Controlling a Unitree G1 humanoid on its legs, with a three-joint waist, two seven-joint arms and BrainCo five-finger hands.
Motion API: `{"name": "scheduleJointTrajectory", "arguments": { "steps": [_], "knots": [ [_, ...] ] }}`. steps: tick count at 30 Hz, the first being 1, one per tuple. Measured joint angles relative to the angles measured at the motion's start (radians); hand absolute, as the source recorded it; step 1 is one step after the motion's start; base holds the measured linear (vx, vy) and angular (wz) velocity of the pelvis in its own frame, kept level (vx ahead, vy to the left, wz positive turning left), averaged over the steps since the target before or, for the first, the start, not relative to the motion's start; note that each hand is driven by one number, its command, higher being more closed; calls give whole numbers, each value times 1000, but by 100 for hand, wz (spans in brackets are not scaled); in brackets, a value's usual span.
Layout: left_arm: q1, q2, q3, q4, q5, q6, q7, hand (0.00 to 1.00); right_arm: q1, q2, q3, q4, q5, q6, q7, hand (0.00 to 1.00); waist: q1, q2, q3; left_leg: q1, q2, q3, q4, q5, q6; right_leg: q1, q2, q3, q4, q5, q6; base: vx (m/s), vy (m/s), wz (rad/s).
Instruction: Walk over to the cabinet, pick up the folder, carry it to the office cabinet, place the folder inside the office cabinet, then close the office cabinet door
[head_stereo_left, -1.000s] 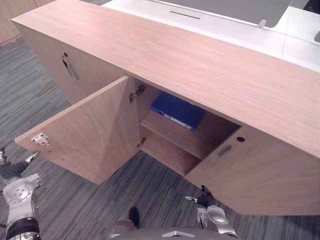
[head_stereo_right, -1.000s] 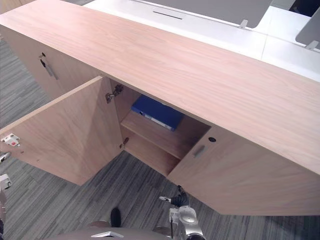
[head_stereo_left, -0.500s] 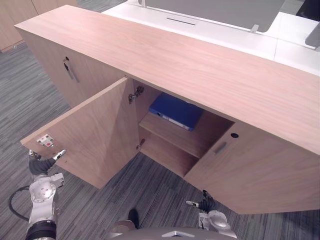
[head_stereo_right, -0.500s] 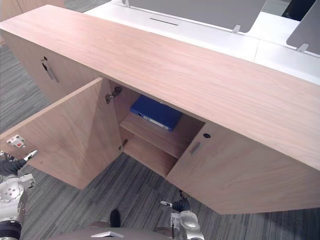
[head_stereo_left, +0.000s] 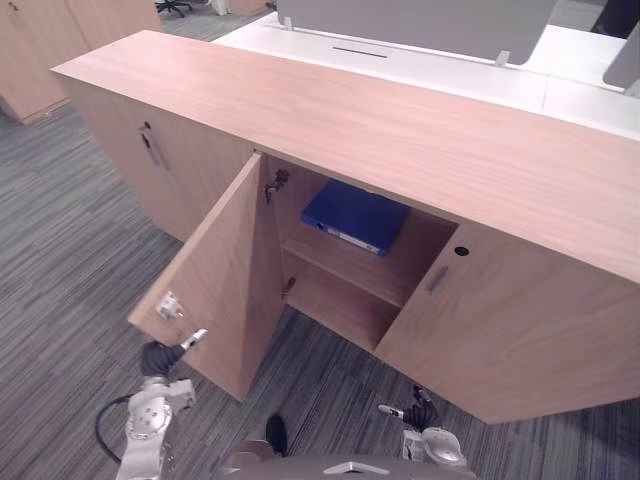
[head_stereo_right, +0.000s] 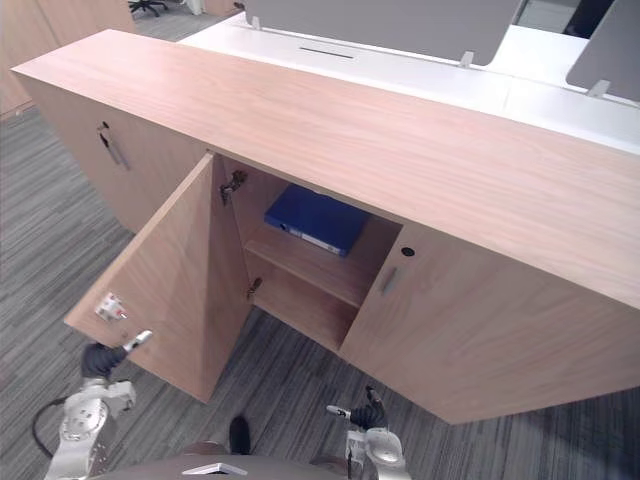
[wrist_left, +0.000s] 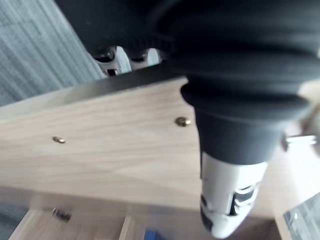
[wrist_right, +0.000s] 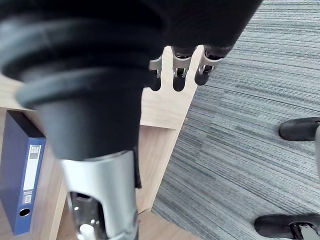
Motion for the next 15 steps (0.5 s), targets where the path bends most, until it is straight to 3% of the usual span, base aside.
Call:
{"name": "scheduleJointTrajectory", "arguments": {
  "steps": [3, 9, 15],
  "knots": [
    [69, -26, -69, -37, -9, -44, -39, 0, -4, 2, 1, 0, 0, 1, 0, 0, 3, 3, -1, -5, -6, 27, 0, -3, 5, -14, -3, 28, -2, 23, 7, 23, 29, -20],
    [58, -31, -209, 17, -17, -24, -105, 0, -24, 23, 16, -2, 1, 1, 0, 0, -13, 6, -4, 24, -2, 88, 0, -11, 8, -19, -2, 99, -7, 42, 7, -26, 8, -36],
    [-40, -56, -293, 117, -16, 1, -115, 0, -24, 20, 80, -9, 4, 1, -1, 0, -60, 14, -16, 43, 13, 172, 0, -22, 9, -46, 14, 187, -7, 49, -3, -71, -8, -45]
  ]
}}
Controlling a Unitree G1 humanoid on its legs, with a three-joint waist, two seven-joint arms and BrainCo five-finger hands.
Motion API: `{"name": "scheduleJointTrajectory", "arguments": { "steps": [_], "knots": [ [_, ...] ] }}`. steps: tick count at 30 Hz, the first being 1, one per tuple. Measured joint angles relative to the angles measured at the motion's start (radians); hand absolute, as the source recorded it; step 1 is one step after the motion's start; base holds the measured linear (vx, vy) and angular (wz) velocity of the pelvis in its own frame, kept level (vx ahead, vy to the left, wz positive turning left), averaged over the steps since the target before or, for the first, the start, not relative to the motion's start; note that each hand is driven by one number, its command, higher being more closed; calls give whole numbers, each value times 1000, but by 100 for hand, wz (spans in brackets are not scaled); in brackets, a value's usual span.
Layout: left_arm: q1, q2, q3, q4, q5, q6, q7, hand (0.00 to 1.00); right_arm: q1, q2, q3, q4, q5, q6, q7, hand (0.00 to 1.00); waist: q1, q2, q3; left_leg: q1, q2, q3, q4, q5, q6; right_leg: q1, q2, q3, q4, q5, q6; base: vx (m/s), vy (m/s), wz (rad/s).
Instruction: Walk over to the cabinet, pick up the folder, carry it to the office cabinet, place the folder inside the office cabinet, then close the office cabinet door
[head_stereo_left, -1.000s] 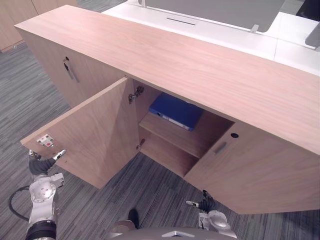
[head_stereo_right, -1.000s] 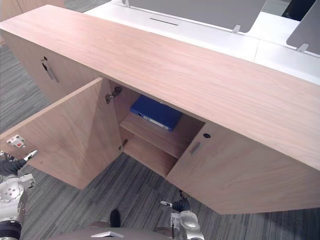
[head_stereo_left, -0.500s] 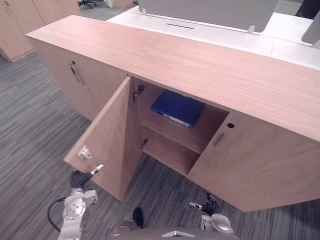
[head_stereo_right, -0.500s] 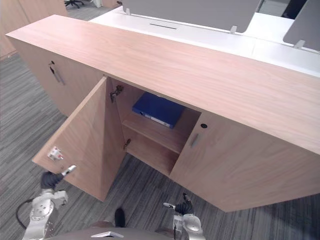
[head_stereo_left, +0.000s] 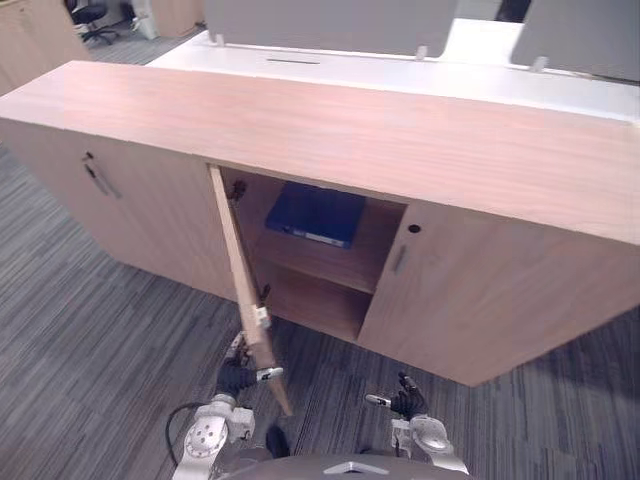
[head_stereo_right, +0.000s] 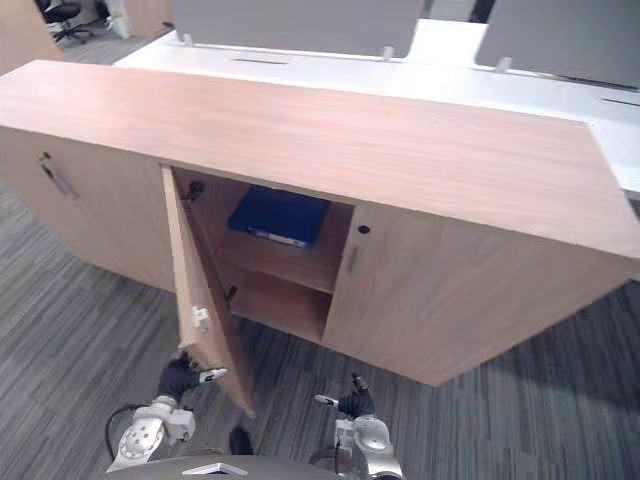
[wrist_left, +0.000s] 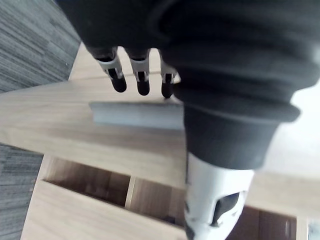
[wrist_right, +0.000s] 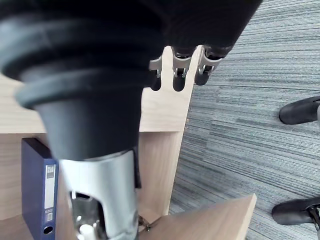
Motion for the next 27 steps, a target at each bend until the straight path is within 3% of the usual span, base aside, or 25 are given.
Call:
{"name": "scheduleJointTrajectory", "arguments": {
  "steps": [4, 8, 12, 15, 21, 27],
  "knots": [
    [-68, -8, -36, 40, 1, 21, 7, 0, 1, -1, 39, -22, 0, 3, -3, 0, -31, -1, -9, -12, 14, 91, 0, -14, 1, -59, 14, 74, 0, 18, -29, -54, -10, -65],
    [-152, -16, -52, 79, 1, 30, 40, 0, 18, -2, 39, -22, -1, 19, -3, 0, -53, -13, -21, -19, 20, 134, 0, -28, -8, -92, 15, 82, 0, 32, -51, -11, -14, -37],
    [-233, -14, -33, 163, 22, 42, 72, 0, 34, -9, 37, -21, -2, 22, -2, 0, -70, -9, -32, -17, 24, 138, 0, -34, -22, -93, 17, 77, -4, 33, -51, 59, -44, -6],
    [-302, 2, -20, 203, 41, 60, 107, 0, 39, -15, 35, -21, -2, 22, 0, 0, -86, -8, -34, -19, 29, 138, 1, -40, -31, -90, 19, 65, -19, 52, -16, 100, -69, -2],
    [-388, 9, -13, 255, 41, 79, 136, 0, 47, -27, 0, -19, 4, 22, 1, 0, -109, -8, -35, -17, 50, 126, 7, -36, -28, -71, 36, 18, -33, 60, -7, 118, -74, 4],
    [-394, 4, -12, 252, 41, 76, 134, 0, 27, -28, -1, -11, 8, 20, 1, 0, -109, -4, -42, -31, 74, -59, 8, -29, -37, -92, 58, 27, -35, 81, -12, 56, -72, -11]
  ]
}}
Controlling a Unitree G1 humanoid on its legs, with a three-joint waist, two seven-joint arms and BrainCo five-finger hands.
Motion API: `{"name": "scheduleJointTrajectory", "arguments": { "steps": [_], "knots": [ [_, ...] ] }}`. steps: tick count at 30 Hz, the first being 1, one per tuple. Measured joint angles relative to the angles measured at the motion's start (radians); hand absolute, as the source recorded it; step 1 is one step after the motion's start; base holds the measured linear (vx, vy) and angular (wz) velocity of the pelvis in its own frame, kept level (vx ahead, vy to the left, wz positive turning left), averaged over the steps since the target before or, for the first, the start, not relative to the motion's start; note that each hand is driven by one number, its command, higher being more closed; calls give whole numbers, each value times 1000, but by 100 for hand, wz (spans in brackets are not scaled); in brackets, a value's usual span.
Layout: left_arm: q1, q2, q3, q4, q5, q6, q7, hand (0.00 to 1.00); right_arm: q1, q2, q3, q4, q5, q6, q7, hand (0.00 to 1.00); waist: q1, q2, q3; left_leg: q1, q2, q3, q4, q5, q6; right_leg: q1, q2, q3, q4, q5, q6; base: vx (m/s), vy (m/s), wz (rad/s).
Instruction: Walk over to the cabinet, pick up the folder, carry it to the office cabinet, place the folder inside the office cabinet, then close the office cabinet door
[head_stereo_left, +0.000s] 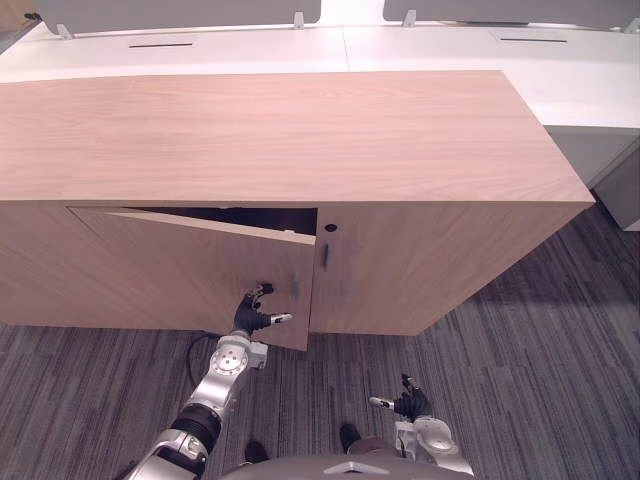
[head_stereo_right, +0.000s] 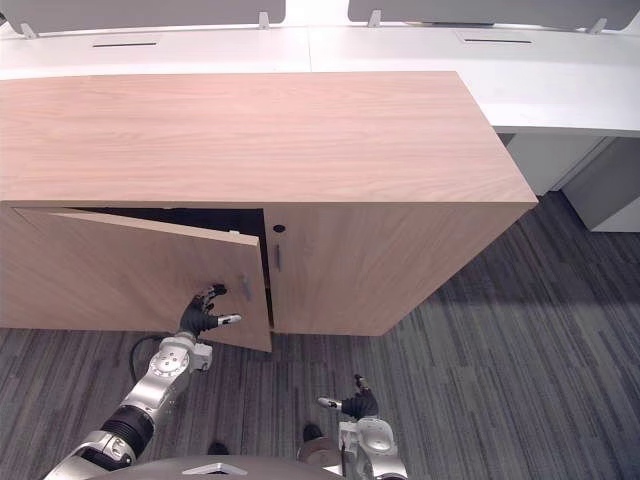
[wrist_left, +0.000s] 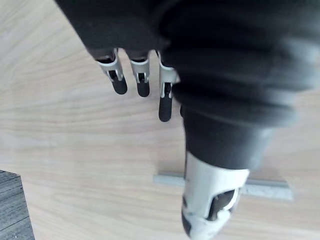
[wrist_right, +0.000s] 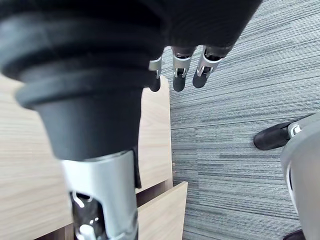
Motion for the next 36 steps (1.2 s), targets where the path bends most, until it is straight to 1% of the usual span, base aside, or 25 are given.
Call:
{"name": "scheduleJointTrajectory", "arguments": {
  "steps": [4, 5, 7, 8, 10, 12, 14, 18, 20, 21, 22, 24, 26, 32, 36],
  "knots": [
    [6, -2, 4, 0, -1, -3, -3, 0, 1, -1, -4, 27, 15, 0, -1, 0, 4, 2, 0, -2, 2, -65, 1, -2, -3, -6, 2, 15, -8, 29, 9, -48, -15, -9],
    [9, -2, 8, 0, -1, -4, -3, 0, 1, 0, -7, 30, 21, 1, -1, 0, 5, 1, 1, 1, -1, -65, 1, -4, -6, -6, 0, 22, -8, 31, 11, -121, 19, -16],
    [39, -2, 29, 2, -1, -5, -11, 0, 3, 1, -11, 30, 23, 1, -1, 0, 8, -1, 2, 18, -20, -55, 0, -8, -12, -1, -17, 53, -17, 34, 18, -129, 39, -31],
    [63, 1, 37, 5, 0, -5, -18, 0, 2, 2, -11, 30, 22, 1, -1, 0, 8, -4, 2, 32, -32, -52, -1, -32, -22, 5, -28, 68, -29, 27, 25, -141, 38, -43],
    [106, 3, 54, 13, 1, -4, -24, 0, 4, 3, -11, 29, 22, 2, 0, 0, 26, -1, 2, 52, -48, -64, -6, -52, -40, -1, -30, 110, -30, 16, 22, -184, 23, -74],
    [126, 3, 62, 43, 1, -3, -27, 0, 14, 4, -14, 29, 26, 6, 0, 0, 24, 0, 0, 59, -51, -60, -7, -51, -40, -5, -30, 119, -38, 20, 15, -143, -2, -59],
    [140, 3, 64, 76, 2, -1, -32, 0, 14, 1, -26, 31, 26, 6, 1, 0, 24, -4, -1, 63, -50, -60, -7, -51, -40, -6, -25, 134, -60, 31, -2, -73, -23, -39],
    [170, 4, 105, 134, 22, -1, -50, 0, 11, 2, -28, 50, 27, 6, 1, 0, 28, -6, -10, 62, -47, -59, -7, -51, -40, -7, -18, 134, -77, 42, -17, -25, -35, -27],
    [189, 4, 134, 204, 30, 4, -52, 0, 7, 2, -30, 74, 27, 6, 1, 0, 33, -18, -19, 67, -44, -61, -7, -52, -38, -6, -12, 132, -76, 43, -18, 43, -34, -4],
    [198, 4, 142, 214, 33, 5, -52, 0, 8, 2, -30, 78, 27, 6, 2, 0, 35, -22, -23, 67, -43, -62, -7, -53, -36, -6, -11, 132, -75, 45, -17, 88, -20, 2],
    [212, 7, 150, 245, 41, 5, -53, 0, 8, 3, -30, 91, 27, 6, 2, 0, 42, -29, -29, 70, -44, -63, -6, -54, -36, -6, -12, 132, -73, 64, -11, 72, -9, 0],
    [232, 6, 169, 280, 58, 11, -57, 0, 7, 3, -36, 112, 27, 6, 3, 0, 60, -33, -35, 79, -44, -62, -1, -59, -28, 0, -12, 132, -76, 75, 7, 110, 1, -7],
    [250, 6, 194, 301, 75, 18, -67, 0, 7, 4, -48, 122, 27, 6, 4, 0, 74, -31, -37, 85, -42, -66, -1, -60, -15, 14, -11, 125, -82, 79, 15, 152, 5, 0],
    [266, 3, 237, 335, 100, 23, -70, 0, 4, 4, -48, 152, 27, 6, 16, 0, 82, -29, -38, 103, -37, -111, 0, -67, -6, 49, -11, 54, -83, 80, 16, 63, -14, 17],
    [277, 4, 258, 357, 115, 27, -90, 0, 4, 6, -48, 157, 28, 6, 25, 0, 91, -30, -39, 106, -43, -112, -1, -66, -4, 46, -16, 45, -71, 74, 15, -51, -29, 1]
  ]
}}
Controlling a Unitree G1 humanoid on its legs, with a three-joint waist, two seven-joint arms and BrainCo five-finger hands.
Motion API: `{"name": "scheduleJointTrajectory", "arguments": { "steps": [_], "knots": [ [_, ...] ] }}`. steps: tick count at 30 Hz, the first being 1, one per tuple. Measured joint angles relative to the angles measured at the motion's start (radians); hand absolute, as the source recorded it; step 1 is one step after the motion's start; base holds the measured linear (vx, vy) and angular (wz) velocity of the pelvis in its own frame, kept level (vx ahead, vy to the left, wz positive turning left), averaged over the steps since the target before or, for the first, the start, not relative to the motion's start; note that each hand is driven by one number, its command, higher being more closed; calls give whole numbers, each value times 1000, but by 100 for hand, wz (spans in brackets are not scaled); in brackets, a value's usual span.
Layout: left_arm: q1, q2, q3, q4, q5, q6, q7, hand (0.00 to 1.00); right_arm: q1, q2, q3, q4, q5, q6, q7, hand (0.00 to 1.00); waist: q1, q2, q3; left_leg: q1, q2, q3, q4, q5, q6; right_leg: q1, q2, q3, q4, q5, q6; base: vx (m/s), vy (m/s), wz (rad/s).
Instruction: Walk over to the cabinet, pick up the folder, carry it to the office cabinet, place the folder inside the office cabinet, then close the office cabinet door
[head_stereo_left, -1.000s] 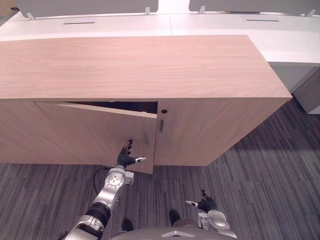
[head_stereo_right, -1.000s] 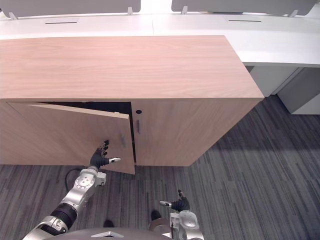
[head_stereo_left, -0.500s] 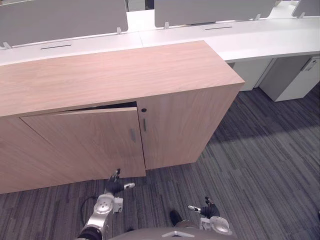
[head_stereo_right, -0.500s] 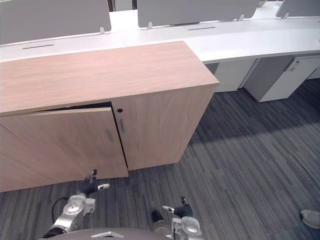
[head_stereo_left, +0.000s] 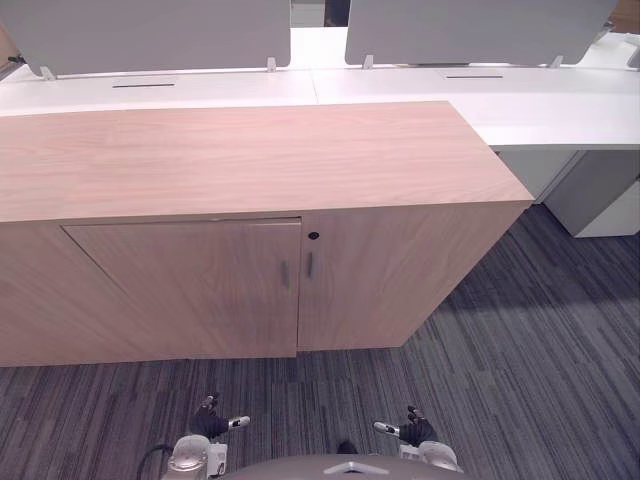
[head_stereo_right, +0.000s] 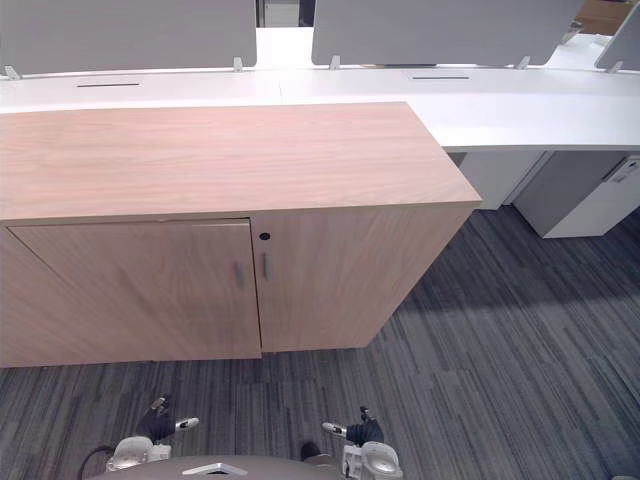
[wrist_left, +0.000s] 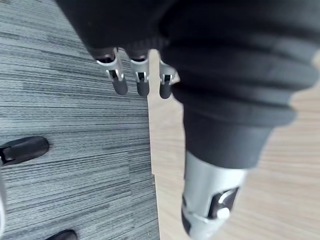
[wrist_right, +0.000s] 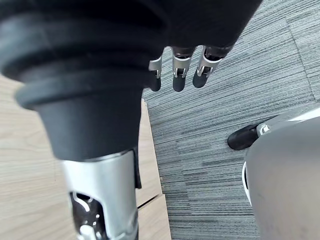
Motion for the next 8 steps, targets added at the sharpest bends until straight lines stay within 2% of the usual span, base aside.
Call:
{"name": "scheduleJointTrajectory", "arguments": {
  "steps": [4, 5, 8],
  "knots": [
    [7, -7, 25, 33, 0, 4, -6, 0, 0, -1, -1, 1, 1, 1, 4, 0, 11, -4, -1, 12, -10, -14, -6, 8, 4, -1, -11, -24, 27, -39, 4, -93, -41, 11],
    [8, -11, 37, 36, 0, 4, -6, 0, 0, -1, -2, 1, 1, 1, 10, 0, 15, -13, 0, 10, -12, -23, -7, 10, 0, -1, -14, -32, 30, -44, 10, -89, -47, 17],
    [9, -12, 39, 36, -1, 4, -6, 0, 0, -2, -3, 4, 1, 6, 14, 0, 17, -13, -3, 5, -15, -34, -7, 11, -2, 1, -20, -47, 29, -47, 14, -43, -23, 13]
  ]
}}
